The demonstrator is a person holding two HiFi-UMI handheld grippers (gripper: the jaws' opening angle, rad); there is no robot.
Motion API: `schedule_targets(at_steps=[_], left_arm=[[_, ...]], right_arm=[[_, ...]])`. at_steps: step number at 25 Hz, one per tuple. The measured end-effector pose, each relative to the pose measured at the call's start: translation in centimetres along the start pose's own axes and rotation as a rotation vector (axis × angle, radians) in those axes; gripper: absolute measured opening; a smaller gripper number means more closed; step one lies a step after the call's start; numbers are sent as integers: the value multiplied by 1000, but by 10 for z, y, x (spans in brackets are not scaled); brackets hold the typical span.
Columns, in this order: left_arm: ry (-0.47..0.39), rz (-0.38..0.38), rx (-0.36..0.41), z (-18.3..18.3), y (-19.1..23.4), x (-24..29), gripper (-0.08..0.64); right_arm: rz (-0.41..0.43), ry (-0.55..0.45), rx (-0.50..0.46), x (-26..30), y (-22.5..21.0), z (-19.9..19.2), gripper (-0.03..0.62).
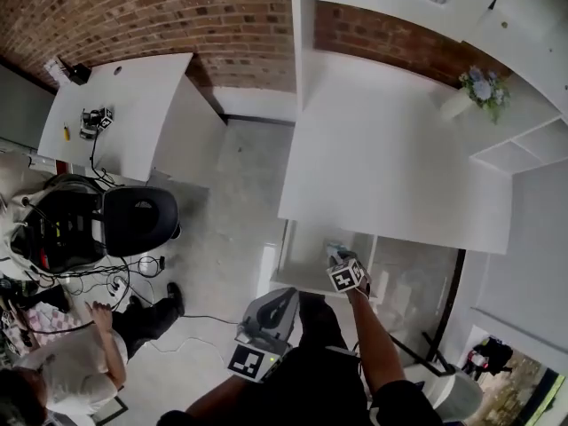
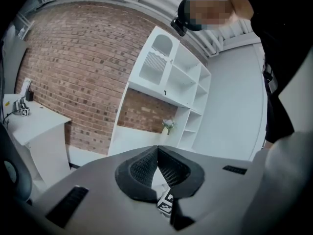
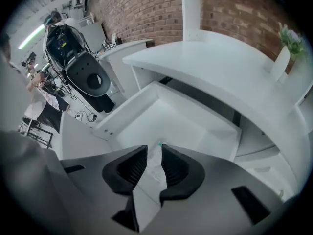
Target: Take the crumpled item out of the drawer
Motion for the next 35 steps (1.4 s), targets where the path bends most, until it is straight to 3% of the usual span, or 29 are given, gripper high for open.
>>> schedule_targets(at_steps=[7, 18, 23, 32, 35], left_arm=[[45, 40, -41, -19, 11, 33, 25], [91, 106, -67, -36, 23, 47, 25], [109, 133, -77, -39, 28, 44, 25], [82, 141, -78, -37, 28, 30, 25], [69, 130, -73, -33, 27, 20, 25]], right_arm=[[58, 89, 45, 61, -14, -16, 158], [105, 217, -28, 113, -13, -34, 192], [75, 247, -48, 121, -15, -37, 155], [73, 264, -67, 115, -18, -33, 32], [61, 249, -87, 103, -15, -26, 28]])
Point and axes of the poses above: the fingertips, and each gripper's own axes: x forward along the fingers, y to its left, z out of its top, the point moved 6 cm from there along -x, backward along the fingers, and after that the axes turned 1 degree about -z, right-handed, at the moved point
